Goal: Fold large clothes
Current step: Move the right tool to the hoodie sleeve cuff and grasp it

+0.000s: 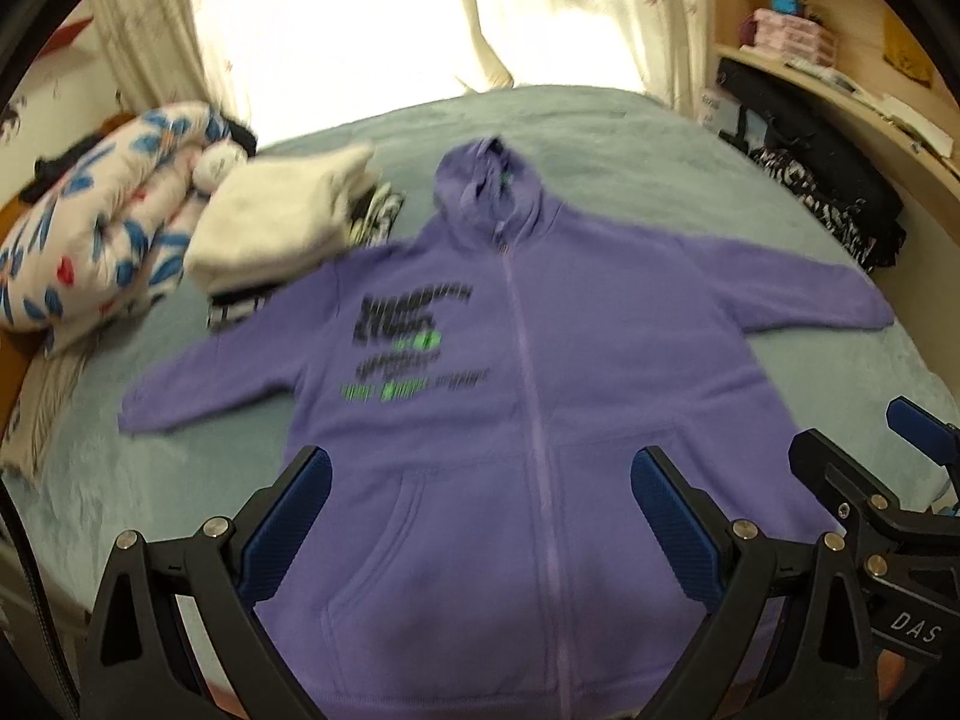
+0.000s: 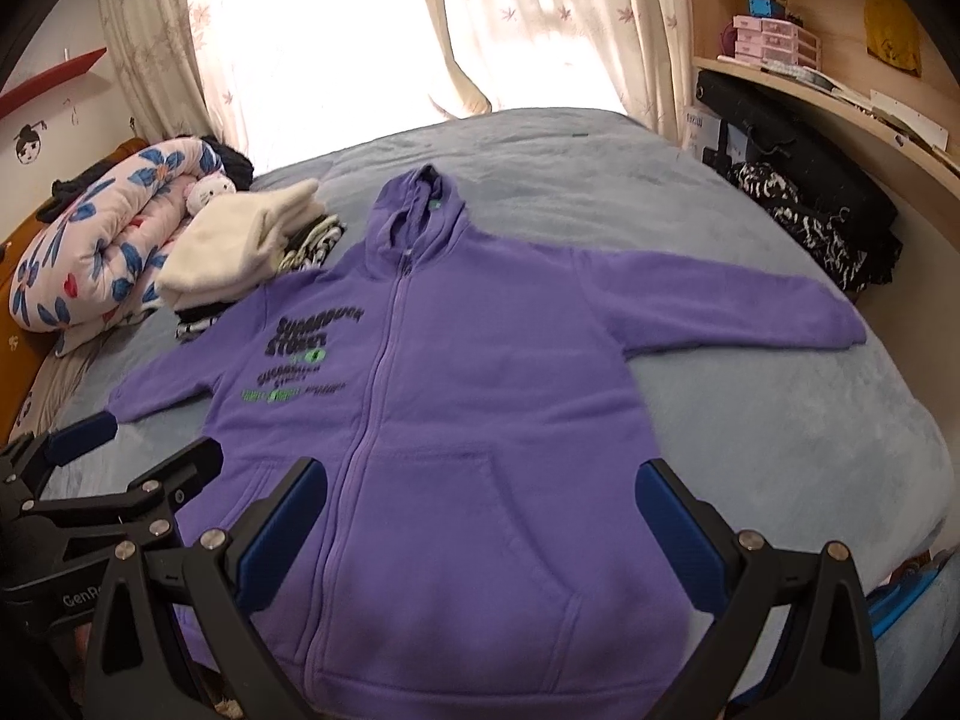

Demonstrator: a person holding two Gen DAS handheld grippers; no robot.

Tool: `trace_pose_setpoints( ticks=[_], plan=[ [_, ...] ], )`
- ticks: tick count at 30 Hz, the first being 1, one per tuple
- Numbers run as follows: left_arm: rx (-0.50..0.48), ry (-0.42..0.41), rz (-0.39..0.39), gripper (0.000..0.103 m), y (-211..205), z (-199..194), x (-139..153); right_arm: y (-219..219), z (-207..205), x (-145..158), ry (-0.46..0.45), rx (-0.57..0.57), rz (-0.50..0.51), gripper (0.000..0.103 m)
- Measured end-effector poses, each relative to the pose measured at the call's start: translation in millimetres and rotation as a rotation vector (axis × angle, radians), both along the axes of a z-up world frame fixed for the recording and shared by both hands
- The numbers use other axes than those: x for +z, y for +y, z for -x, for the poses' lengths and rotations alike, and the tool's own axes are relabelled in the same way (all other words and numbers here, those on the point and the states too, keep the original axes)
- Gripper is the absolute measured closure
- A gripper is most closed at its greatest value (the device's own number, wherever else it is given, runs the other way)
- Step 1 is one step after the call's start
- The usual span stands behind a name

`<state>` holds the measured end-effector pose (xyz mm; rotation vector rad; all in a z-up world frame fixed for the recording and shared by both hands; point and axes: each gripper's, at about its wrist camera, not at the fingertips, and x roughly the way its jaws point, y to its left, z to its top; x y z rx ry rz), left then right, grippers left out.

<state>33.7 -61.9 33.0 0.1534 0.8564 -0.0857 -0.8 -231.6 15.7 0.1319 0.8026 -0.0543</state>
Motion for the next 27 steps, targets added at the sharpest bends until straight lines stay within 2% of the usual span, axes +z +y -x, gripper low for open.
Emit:
trace_pose_setpoints(
  ticks=[5,10,12,16,20,23,27],
  plan=[
    [-0.034,-0.09,0.033,0.004,-23,-20,27,-29,-16,24,-0.054,-0.027,0.027,0.0],
    [-0.067,-0.23,0.031,0.004,-49,-39,50,-60,-30,48,-0.105,-0.063,0.057,0.0],
    [-0.093,-0.253,0.026,0.004,-63,-48,55,-73,-35,54,-0.121,-0.081,0.084,0.0],
    [-0.142,-0.239,0.044,0.004,-90,-75,59,-108,-49,59,-0.113,-0.122,0.091,0.0],
    [-0.185,-0.194,0.131,0.004,-113,-105,52,-143,-65,53,-0.1,-0.183,0.097,0.0],
    [-0.198,-0.151,0.177,0.004,-136,-131,41,-175,-78,42,-0.071,-0.23,0.091,0.0],
    [-0.218,-0.126,0.204,0.004,-170,-159,16,-226,-97,8,-0.004,-0.288,0.053,0.0]
  ],
)
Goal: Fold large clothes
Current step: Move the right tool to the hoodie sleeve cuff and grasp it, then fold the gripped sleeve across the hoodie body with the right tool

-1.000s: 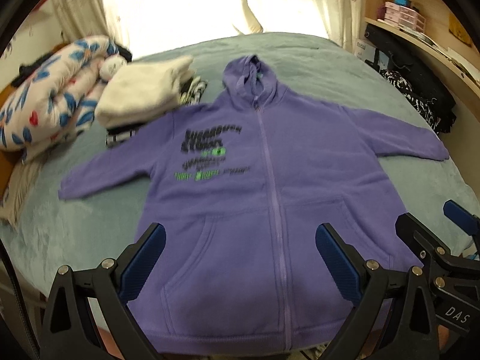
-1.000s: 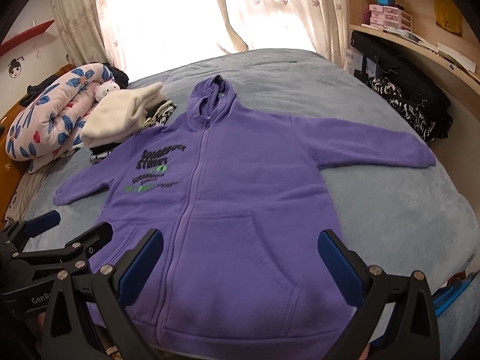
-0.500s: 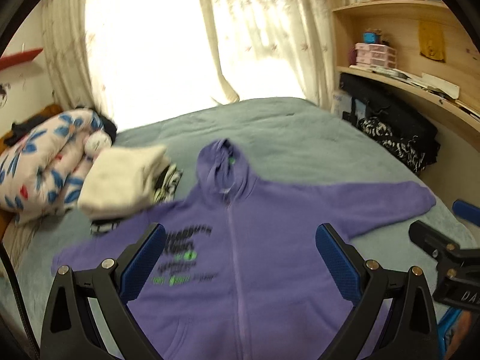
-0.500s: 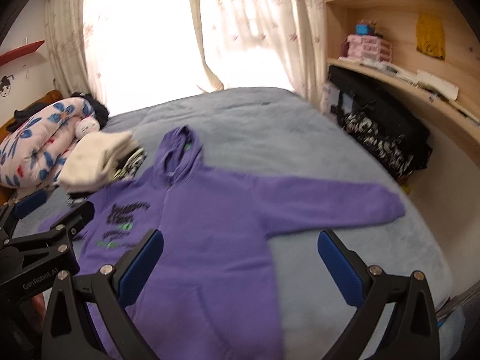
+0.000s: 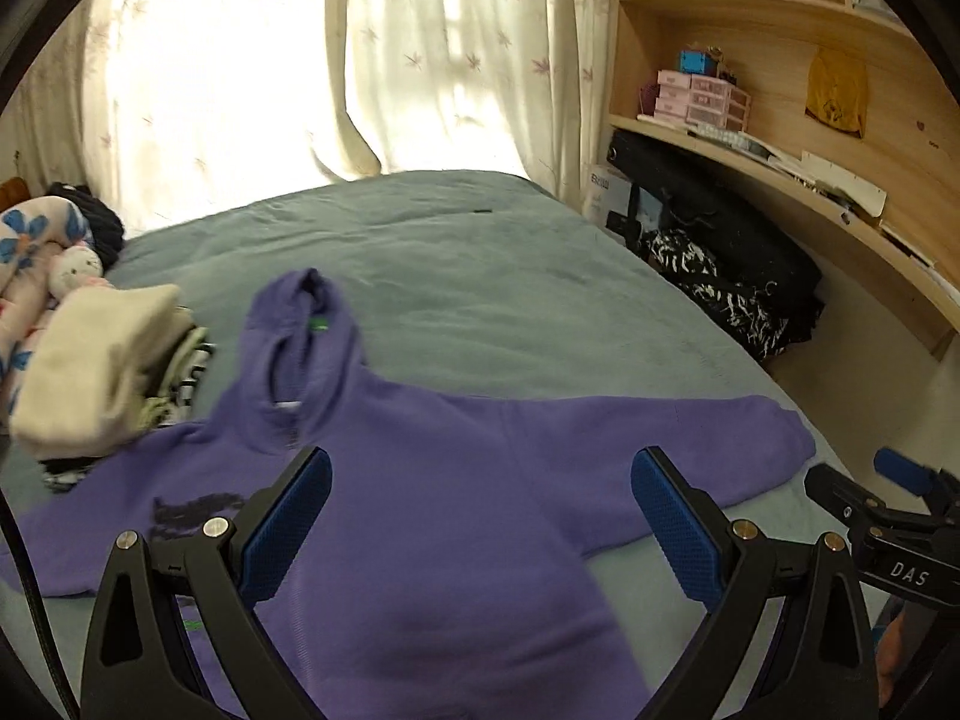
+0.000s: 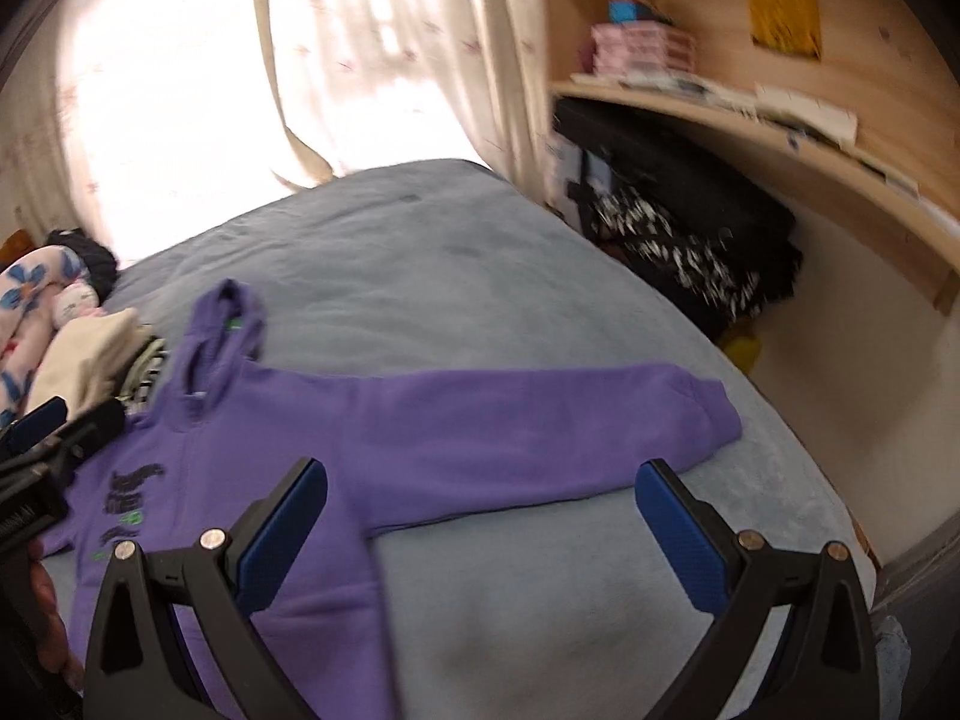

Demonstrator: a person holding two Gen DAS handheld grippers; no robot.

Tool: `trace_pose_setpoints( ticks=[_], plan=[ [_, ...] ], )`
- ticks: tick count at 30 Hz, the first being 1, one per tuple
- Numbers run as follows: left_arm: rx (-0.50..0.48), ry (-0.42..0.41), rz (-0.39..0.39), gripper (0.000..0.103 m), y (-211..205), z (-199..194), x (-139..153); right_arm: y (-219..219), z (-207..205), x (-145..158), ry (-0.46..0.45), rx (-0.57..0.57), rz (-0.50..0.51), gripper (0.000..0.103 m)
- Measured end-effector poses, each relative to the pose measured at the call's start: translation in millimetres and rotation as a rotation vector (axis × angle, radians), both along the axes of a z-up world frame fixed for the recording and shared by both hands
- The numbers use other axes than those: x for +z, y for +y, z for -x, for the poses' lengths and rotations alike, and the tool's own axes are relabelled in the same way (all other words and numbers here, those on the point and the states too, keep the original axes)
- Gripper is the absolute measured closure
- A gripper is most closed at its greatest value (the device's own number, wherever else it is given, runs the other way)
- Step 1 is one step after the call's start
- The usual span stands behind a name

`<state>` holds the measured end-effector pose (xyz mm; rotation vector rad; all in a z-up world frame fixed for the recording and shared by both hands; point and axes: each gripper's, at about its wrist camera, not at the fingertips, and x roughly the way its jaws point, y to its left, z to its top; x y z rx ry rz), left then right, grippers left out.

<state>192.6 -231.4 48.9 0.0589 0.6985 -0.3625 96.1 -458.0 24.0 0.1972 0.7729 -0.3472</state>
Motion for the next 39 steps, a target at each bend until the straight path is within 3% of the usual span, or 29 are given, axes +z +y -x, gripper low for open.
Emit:
trace_pose_setpoints(
  ticks=[5,11,19,24,28,35,39],
  plan=[
    [0.022,-0.038,-0.094,0.004,-42,-24,-37,-57,-12,-49,0.068,-0.062,-0.138,0.0],
    [0.052,0.08,-0.153,0.004,-73,-56,-93,-122,-13,-109,0.082,-0.168,-0.383,0.01],
    [0.062,0.154,-0.207,0.004,-96,-75,-146,-171,-9,-149,0.012,-0.3,-0.6,0.019],
    [0.044,0.195,-0.174,0.004,-99,-80,-161,-182,-16,-161,0.009,-0.348,-0.63,0.029],
    [0.038,0.215,-0.163,0.004,-103,-82,-169,-189,-21,-165,0.007,-0.381,-0.604,0.042],
    [0.012,0.207,-0.157,0.004,-101,-76,-167,-192,-29,-164,0.002,-0.405,-0.558,0.089],
    [0.005,0.208,-0.14,0.004,-93,-69,-157,-172,-25,-131,-0.109,-0.36,-0.487,0.09]
  ],
)
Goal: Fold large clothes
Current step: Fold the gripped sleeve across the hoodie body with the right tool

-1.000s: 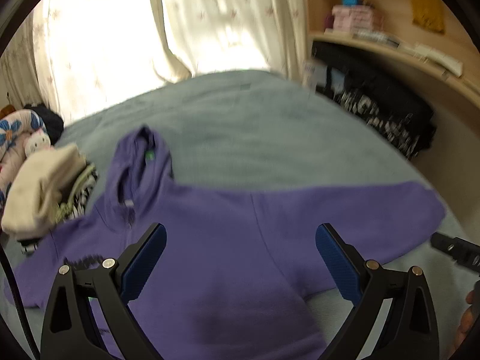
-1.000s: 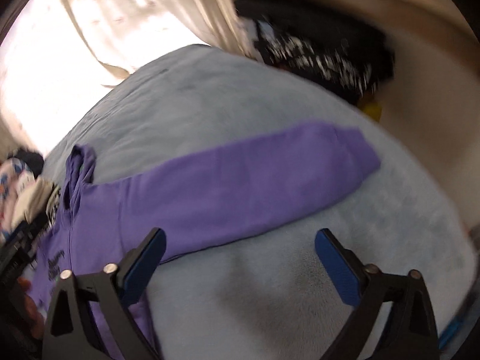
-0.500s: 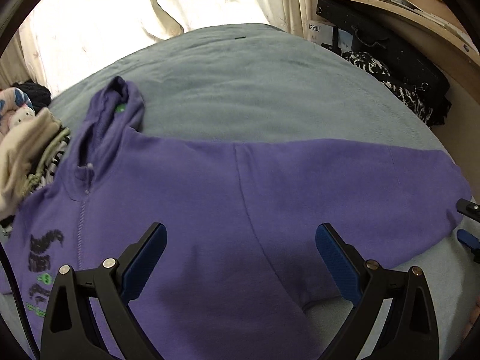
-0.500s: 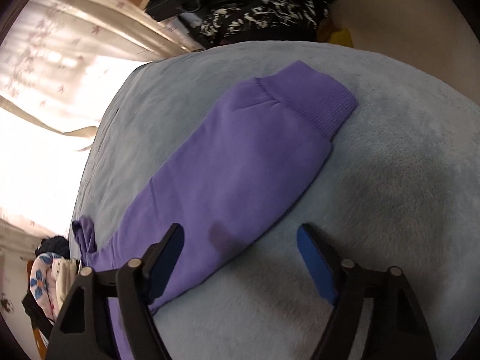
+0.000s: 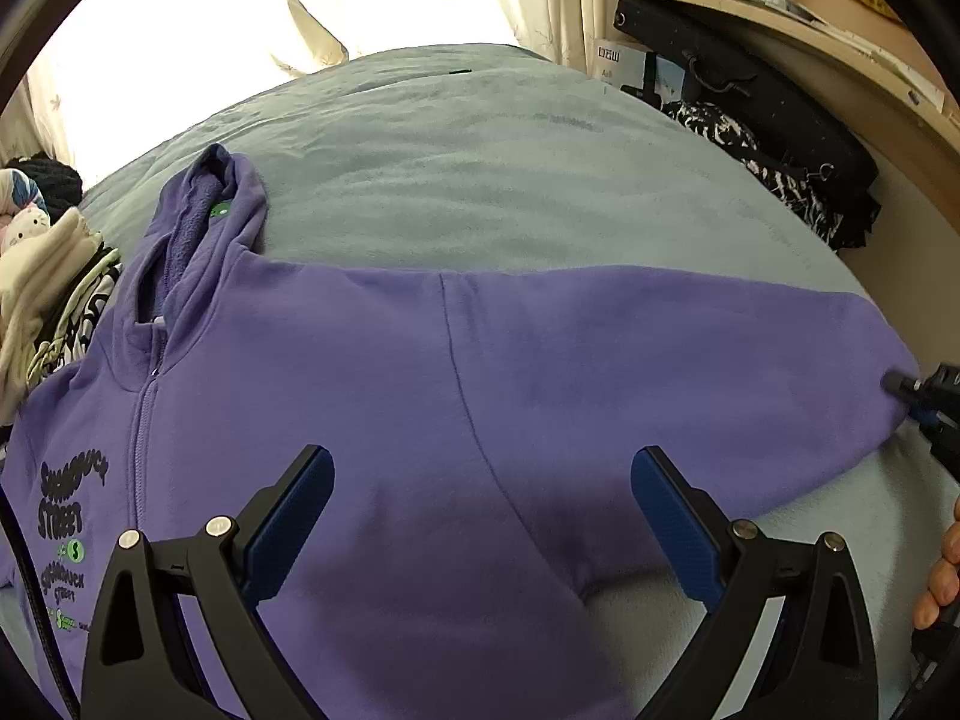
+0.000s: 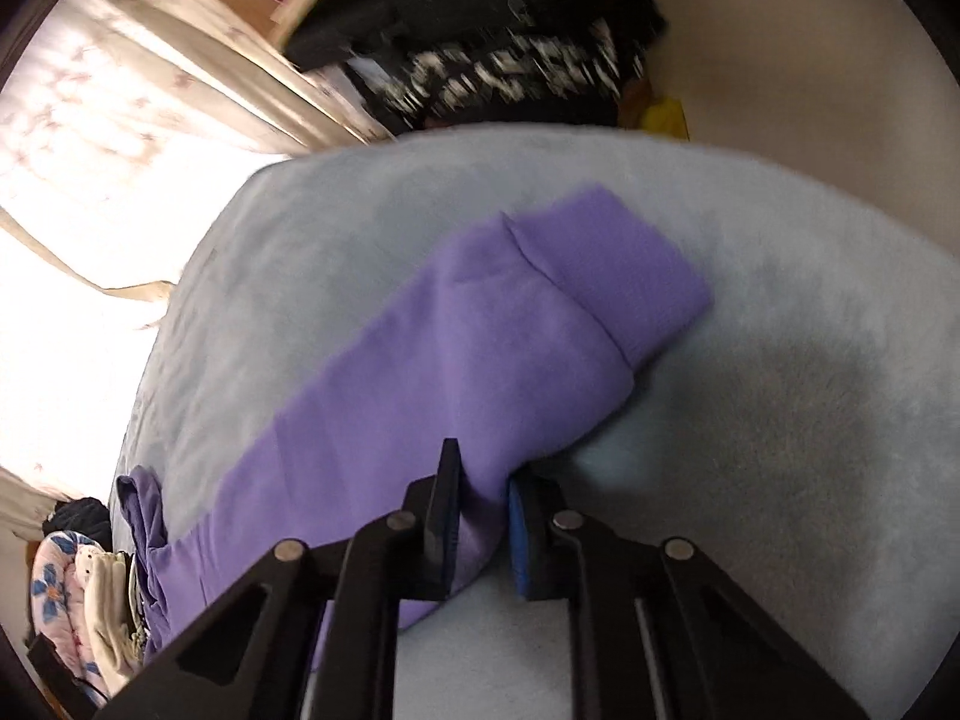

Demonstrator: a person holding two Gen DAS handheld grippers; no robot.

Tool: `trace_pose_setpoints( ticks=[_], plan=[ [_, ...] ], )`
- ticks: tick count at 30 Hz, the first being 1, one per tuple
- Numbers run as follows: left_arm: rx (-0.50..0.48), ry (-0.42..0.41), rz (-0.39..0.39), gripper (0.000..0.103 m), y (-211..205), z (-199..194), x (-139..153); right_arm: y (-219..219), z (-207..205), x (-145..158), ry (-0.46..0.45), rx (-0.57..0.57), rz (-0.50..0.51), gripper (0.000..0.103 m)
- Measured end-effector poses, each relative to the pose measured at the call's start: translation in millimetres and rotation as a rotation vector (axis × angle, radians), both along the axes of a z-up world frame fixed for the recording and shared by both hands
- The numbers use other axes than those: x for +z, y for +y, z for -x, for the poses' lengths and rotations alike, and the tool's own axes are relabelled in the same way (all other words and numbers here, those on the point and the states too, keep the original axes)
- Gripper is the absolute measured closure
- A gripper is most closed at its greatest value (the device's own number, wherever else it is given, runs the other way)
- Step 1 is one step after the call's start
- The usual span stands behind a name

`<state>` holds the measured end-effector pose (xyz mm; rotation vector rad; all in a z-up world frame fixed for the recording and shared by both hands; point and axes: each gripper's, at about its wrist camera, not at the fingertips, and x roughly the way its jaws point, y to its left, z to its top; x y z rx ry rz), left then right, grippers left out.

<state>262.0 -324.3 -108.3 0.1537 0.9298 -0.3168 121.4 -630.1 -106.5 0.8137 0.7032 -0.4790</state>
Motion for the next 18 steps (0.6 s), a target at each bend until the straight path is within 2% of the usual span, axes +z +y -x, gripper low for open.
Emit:
trace_pose_setpoints(
  ticks=[4,7,10,13,17,18],
  plan=[
    [0.015,-0.003,0.027,0.004,21,9,16,44,-6,47,-0.116,0.118,0.09,0.091],
    [0.035,-0.018,0.035,0.004,44,17,28,99,-18,81,-0.189,0.279,0.159,0.091],
    [0.073,-0.04,0.033,0.004,76,24,37,157,-34,95,-0.205,0.433,0.207,0.091],
    [0.119,-0.021,0.051,0.004,112,23,35,212,-54,82,-0.157,0.563,0.255,0.091],
    [0.171,0.072,0.096,0.004,156,17,14,268,-77,31,0.022,0.693,0.286,0.089],
    [0.178,0.091,0.102,0.004,161,16,10,281,-84,10,0.11,0.732,0.309,0.088]
  ],
)
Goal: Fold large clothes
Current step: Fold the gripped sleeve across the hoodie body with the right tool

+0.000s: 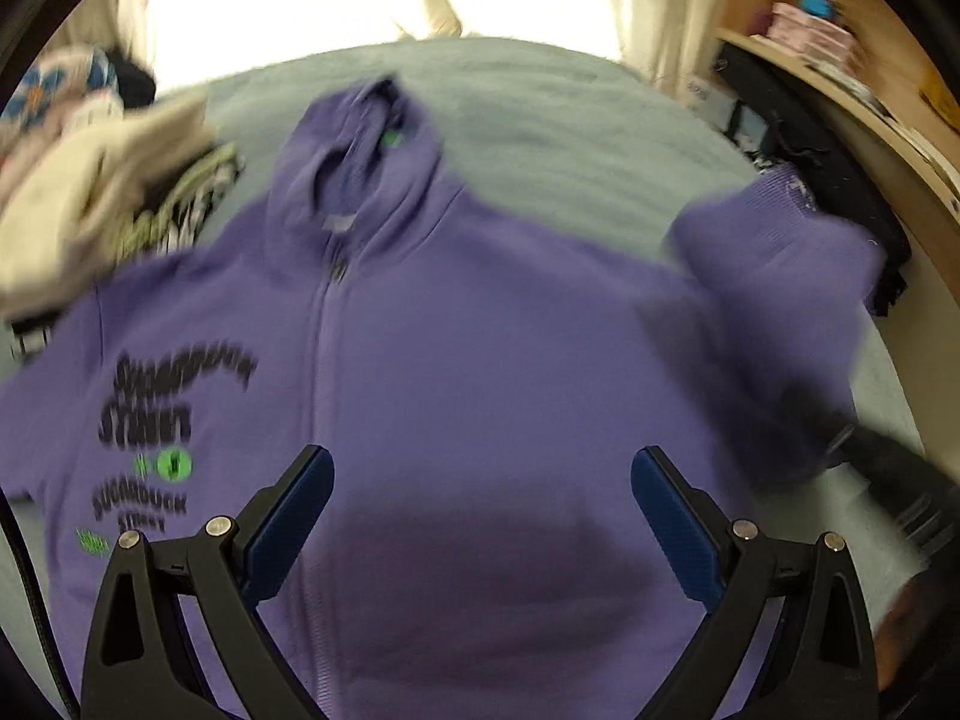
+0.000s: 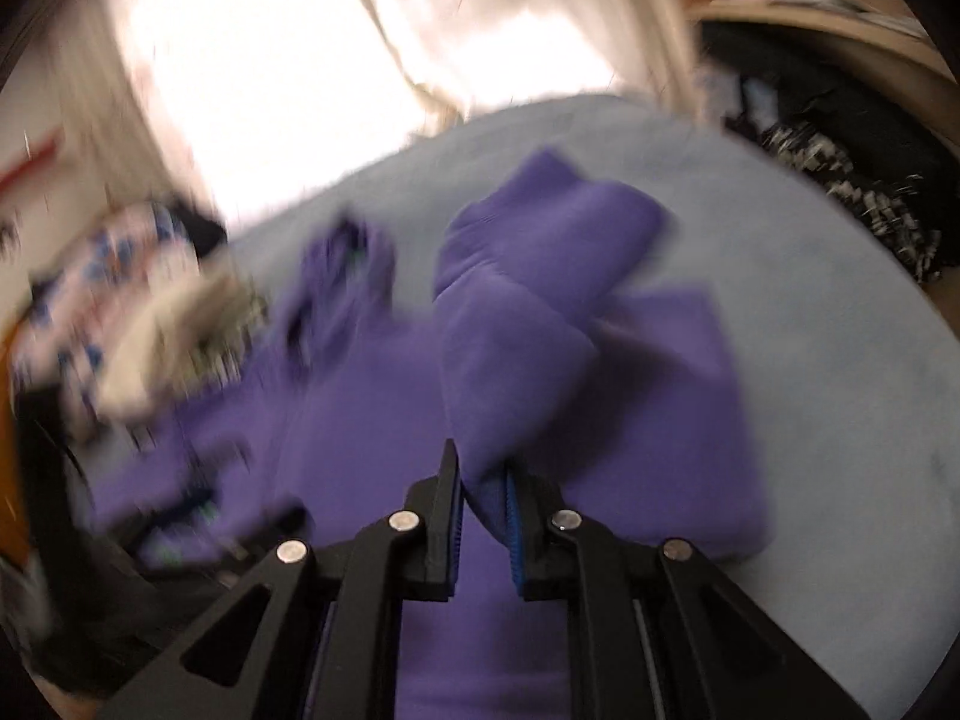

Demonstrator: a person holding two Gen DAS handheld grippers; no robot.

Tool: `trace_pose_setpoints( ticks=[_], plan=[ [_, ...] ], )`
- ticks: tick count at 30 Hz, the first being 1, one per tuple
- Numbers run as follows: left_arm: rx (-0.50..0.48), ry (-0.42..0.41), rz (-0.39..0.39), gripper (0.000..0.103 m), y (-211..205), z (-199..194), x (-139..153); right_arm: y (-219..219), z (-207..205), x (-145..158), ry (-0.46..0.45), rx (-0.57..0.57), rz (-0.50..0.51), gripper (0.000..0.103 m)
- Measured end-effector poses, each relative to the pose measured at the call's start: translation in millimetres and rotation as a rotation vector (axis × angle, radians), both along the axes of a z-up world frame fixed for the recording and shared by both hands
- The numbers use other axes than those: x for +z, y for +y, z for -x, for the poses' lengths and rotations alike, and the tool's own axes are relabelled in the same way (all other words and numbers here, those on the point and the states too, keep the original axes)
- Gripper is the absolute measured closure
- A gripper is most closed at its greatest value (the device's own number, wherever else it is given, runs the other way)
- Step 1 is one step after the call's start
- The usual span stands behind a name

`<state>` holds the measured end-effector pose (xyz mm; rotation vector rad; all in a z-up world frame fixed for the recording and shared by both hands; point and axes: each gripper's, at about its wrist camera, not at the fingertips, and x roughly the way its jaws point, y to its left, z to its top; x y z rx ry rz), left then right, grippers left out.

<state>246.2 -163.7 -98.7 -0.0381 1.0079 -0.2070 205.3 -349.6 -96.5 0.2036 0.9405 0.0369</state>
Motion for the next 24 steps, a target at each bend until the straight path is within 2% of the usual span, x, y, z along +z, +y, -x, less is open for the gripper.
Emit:
trace_pose_setpoints(
  ticks=[3,5,8,12,16,20,24],
  plan=[
    [0.006,0.064,0.055,0.004,17,1,-18,15,2,-29,0.102,0.039,0.03,0.078],
    [-0.008,0.088,0.095,0.004,20,2,-24,19,13,-32,0.098,0.051,0.035,0.067],
    [-0.045,0.105,0.144,0.004,15,4,-28,20,28,-18,0.065,0.056,0.019,0.058],
    [-0.123,0.124,0.248,0.004,0,7,-28,18,51,-7,0.022,0.036,0.016,0.058],
    [-0.129,0.163,0.286,0.005,-7,3,-37,14,66,-4,0.004,-0.002,-0.015,0.058],
    [-0.119,0.214,0.328,0.021,-9,-9,-52,9,76,-12,0.015,-0.041,-0.077,0.058],
    [-0.101,0.221,0.319,0.031,-18,-22,-62,5,83,-21,0.033,-0.061,-0.103,0.058]
  ],
)
